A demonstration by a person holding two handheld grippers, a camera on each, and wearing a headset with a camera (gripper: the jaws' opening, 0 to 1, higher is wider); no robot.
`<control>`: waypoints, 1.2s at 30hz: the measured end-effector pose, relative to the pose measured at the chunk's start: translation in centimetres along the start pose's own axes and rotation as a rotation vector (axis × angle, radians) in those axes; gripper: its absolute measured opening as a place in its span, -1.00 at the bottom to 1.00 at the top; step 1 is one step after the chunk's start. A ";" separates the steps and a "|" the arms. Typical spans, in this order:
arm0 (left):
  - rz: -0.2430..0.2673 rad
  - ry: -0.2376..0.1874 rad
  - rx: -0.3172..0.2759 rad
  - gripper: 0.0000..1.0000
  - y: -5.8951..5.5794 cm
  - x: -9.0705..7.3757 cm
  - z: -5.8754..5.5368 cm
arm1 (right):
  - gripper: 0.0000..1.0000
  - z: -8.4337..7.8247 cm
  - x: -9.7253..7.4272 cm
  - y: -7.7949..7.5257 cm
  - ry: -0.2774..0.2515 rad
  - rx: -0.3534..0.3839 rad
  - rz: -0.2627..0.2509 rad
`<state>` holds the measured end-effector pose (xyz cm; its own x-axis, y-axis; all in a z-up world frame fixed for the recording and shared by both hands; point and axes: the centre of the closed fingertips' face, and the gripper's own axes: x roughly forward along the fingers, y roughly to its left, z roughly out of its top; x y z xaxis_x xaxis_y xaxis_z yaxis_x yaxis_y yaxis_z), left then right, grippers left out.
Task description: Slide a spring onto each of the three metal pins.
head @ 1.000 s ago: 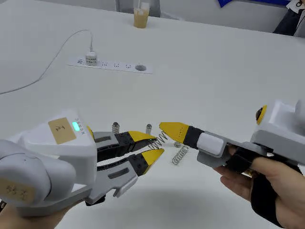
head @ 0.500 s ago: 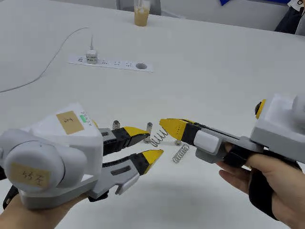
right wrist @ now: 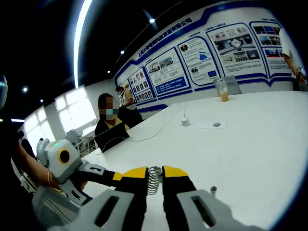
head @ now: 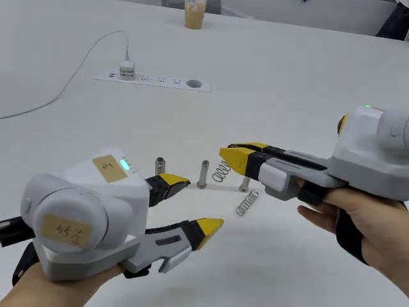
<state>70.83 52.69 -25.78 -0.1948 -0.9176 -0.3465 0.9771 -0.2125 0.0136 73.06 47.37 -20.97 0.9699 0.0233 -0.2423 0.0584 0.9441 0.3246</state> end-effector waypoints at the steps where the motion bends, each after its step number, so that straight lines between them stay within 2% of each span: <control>1: 0.002 0.002 -0.001 -0.09 0.0 0.0 -0.1 | -0.76 0.1 0.2 -0.1 0.003 -0.009 -0.001; 13: -0.002 0.026 -0.048 0.16 0.0 0.2 -1.2 | -0.76 0.2 1.8 -2.4 -0.007 -0.057 -0.035; 19: 0.000 0.037 -0.052 0.23 -0.1 0.3 -1.5 | -0.77 0.2 2.5 -3.0 -0.009 -0.084 -0.053; 29: 0.004 0.049 -0.061 0.30 0.1 0.4 -1.8 | -0.77 -0.3 4.2 -3.8 0.010 -0.141 -0.068; 36: 0.001 0.052 -0.073 0.34 0.1 0.4 -2.1 | -0.77 -1.0 5.1 -3.7 0.033 -0.185 -0.063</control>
<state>71.03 53.02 -27.88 -0.1913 -0.8985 -0.3951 0.9812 -0.1852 -0.0539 77.50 44.29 -24.36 0.9574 -0.0298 -0.2872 0.0713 0.9883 0.1350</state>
